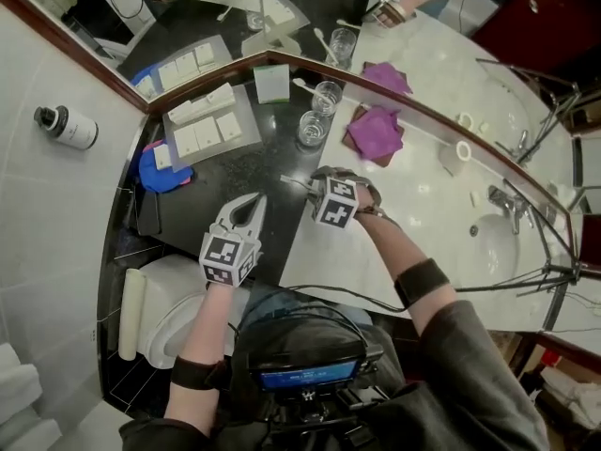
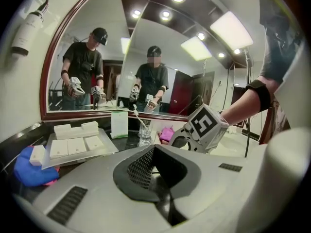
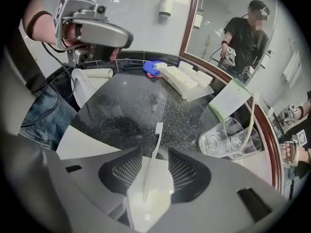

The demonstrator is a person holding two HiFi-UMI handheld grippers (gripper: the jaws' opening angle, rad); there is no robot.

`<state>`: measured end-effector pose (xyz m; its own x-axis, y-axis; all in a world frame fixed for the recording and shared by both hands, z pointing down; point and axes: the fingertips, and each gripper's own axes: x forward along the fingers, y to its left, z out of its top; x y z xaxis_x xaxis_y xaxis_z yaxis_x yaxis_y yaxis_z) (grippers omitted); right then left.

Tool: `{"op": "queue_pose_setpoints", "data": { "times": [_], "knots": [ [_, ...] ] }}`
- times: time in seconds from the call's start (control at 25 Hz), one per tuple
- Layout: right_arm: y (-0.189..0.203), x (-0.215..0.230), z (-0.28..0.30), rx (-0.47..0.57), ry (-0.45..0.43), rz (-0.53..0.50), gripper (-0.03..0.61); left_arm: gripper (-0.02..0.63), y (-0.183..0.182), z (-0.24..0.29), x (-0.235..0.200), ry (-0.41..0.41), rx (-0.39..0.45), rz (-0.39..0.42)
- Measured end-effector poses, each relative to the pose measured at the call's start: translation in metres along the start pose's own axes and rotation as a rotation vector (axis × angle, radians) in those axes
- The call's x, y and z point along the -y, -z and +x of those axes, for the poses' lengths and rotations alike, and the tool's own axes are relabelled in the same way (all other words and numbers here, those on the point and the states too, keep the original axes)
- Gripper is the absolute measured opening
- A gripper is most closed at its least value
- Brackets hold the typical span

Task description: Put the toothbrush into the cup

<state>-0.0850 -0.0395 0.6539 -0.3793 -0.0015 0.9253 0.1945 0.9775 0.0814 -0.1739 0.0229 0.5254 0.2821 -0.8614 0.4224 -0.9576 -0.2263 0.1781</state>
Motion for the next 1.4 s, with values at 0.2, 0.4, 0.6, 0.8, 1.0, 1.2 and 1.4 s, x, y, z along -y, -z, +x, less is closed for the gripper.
{"op": "queue_pose_setpoints", "data": {
  "times": [0.2,0.4,0.6,0.8,1.0,1.2,1.4],
  "knots": [
    [0.007,0.004,0.037,-0.061,-0.062,0.007,0.184,0.001,0.012,0.003,-0.014,-0.001,-0.016,-0.009],
    [0.008,0.005,0.057,-0.086,-0.097,0.04,0.185,0.001,0.019,0.003,-0.019,0.01,-0.034,-0.038],
    [0.01,0.001,0.066,-0.091,-0.128,0.069,0.083,0.001,0.022,0.004,-0.026,0.002,-0.031,-0.057],
    [0.008,-0.004,0.065,-0.084,-0.151,0.086,0.046,0.001,0.025,0.003,-0.033,-0.011,-0.031,-0.063],
    [0.002,-0.004,0.058,-0.057,-0.131,0.077,0.046,0.001,0.026,0.002,-0.031,-0.01,-0.035,-0.063],
    [-0.011,0.0,0.04,0.013,-0.1,0.089,0.046,0.001,0.026,0.002,-0.025,-0.004,-0.036,-0.056],
    [-0.027,0.012,0.008,0.129,-0.024,0.138,0.046,0.001,0.02,0.001,-0.018,0.002,-0.029,-0.042]
  ]
}}
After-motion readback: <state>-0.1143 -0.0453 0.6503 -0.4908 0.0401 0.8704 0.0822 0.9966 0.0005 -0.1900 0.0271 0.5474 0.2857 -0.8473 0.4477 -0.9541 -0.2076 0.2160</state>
